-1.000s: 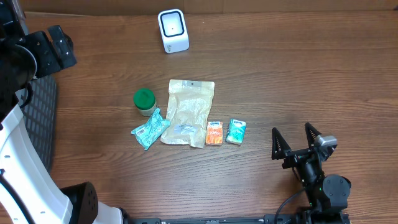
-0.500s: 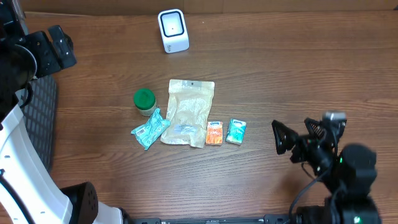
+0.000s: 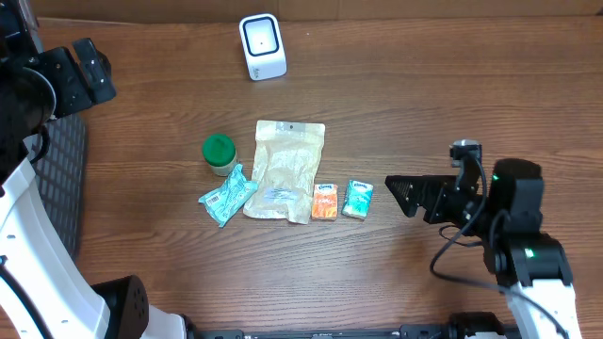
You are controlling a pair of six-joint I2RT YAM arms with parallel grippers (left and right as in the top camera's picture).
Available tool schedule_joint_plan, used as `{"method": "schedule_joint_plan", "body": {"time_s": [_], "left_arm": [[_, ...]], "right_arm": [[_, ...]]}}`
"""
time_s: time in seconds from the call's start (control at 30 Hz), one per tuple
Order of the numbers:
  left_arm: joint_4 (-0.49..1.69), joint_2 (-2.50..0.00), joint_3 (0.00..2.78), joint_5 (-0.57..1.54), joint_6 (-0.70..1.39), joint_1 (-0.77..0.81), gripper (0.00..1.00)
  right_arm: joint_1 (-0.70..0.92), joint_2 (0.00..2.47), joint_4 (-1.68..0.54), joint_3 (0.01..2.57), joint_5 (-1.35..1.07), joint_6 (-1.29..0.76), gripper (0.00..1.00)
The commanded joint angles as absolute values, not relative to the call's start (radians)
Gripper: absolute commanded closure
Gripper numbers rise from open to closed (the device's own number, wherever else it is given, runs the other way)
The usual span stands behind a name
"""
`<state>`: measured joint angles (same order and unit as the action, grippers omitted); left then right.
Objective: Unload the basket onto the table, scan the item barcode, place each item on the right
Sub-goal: 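Reach the right gripper toward the teal Kleenex pack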
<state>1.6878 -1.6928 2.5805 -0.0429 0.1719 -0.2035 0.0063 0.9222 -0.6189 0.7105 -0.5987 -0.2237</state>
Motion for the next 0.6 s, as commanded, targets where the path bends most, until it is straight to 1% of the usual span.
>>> {"method": "schedule_joint_plan", "body": {"time_s": [0.0,0.1,0.27,0.37,0.4,0.5,0.57], "left_arm": [[1.689,-1.697,2.589,-0.059,0.149,-0.209,0.01],[1.689,-1.697,2.589,-0.059,0.149,-0.209,0.01],[1.689,-1.697,2.589,-0.059,0.149,-0.209,0.01],[1.689,-1.697,2.589,-0.059,0.149,-0.209,0.01],[1.689,-1.697,2.589,-0.059,0.149,-0.209,0.00],[1.689,-1.697,2.589,-0.059,0.149,-0.209,0.00],[1.689,-1.697,2.589,-0.059,0.149,-0.209,0.01]], "right_arm": [[0.006,1.028,-0.624,0.735,-0.629,-0.295,0.16],[0.012,1.126,-0.659,0.735,-0.630,-0.326,0.24],[0.071,1.264,-0.694,0.734,-0.630,-0.326,0.32],[0.120,1.320,-0.685,0.734,-0.612,-0.327,0.46],[0.134,1.335,-0.683,0.734,-0.590,-0.343,0.52],[0.171,1.370,-0.682,0.730,-0.476,-0.445,0.60],[0.186,1.386,-0.669,0.723,-0.429,-0.505,0.62]]}}
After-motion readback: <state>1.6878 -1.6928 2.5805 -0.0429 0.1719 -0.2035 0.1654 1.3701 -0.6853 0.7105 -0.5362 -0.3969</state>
